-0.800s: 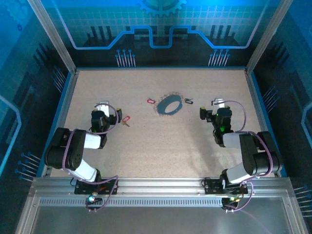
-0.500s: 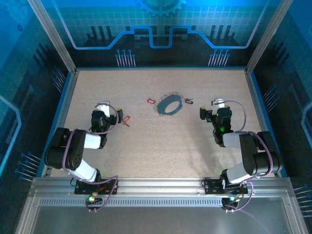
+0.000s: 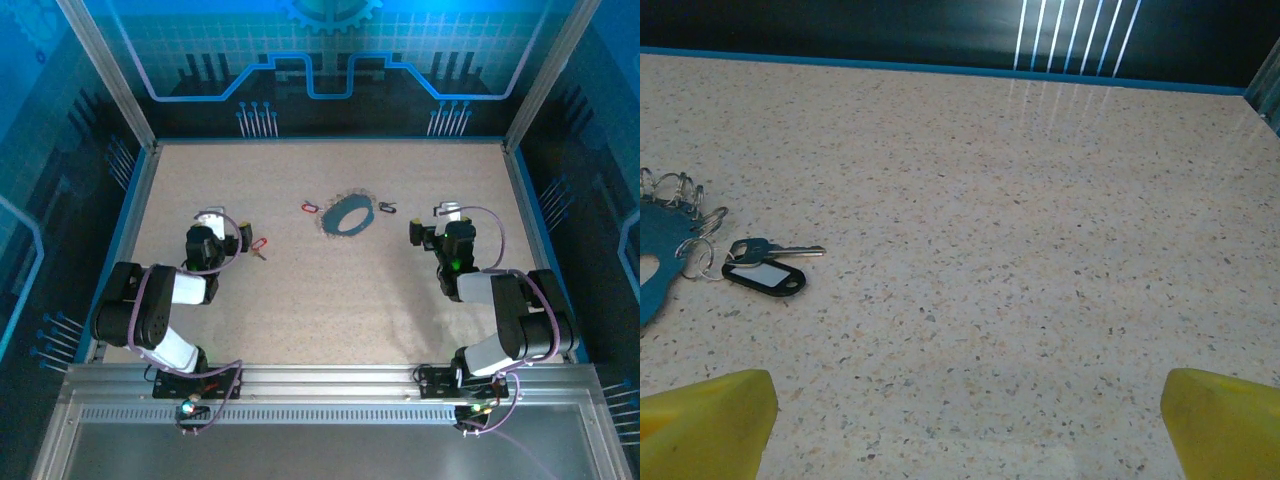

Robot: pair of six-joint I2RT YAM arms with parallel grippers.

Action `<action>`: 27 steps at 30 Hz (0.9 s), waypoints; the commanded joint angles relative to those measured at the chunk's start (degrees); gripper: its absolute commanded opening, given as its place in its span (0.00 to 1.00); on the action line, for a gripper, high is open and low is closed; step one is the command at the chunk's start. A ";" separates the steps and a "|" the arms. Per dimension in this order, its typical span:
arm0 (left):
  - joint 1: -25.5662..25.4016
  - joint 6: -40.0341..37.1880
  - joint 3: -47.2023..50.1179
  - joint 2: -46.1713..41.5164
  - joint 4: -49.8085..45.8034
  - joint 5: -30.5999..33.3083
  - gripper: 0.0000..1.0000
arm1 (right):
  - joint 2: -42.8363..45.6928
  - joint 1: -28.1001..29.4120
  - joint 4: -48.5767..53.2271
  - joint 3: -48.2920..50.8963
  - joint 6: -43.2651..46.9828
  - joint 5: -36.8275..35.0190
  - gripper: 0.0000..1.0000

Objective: Put the keys on the keyring

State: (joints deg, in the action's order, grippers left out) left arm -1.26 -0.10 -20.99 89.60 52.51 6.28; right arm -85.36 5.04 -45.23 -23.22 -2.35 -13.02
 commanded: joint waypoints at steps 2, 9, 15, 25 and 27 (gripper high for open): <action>0.51 -0.42 -0.54 -0.83 0.89 -0.92 0.99 | 8.18 0.06 9.92 -2.17 0.26 -1.88 1.00; -4.64 -4.46 2.88 -8.85 0.59 6.52 0.99 | 28.79 0.32 31.12 -9.32 -4.92 -0.89 1.00; -13.88 0.00 -8.64 -25.35 -29.51 17.85 0.99 | 27.82 -0.65 39.94 -16.46 -14.75 -2.68 1.00; -7.43 15.39 -41.38 -28.03 -81.38 -5.39 0.99 | 12.90 17.55 30.74 -16.77 21.22 28.21 1.00; -3.35 20.04 -41.45 -28.44 -82.58 -6.28 0.99 | 9.24 22.52 33.70 -17.07 32.73 30.24 1.00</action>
State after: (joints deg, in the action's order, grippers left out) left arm -8.69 12.56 -61.93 61.63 -16.43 8.84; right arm -72.99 22.87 -14.55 -39.00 11.31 4.67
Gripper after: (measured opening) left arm 0.990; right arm 0.997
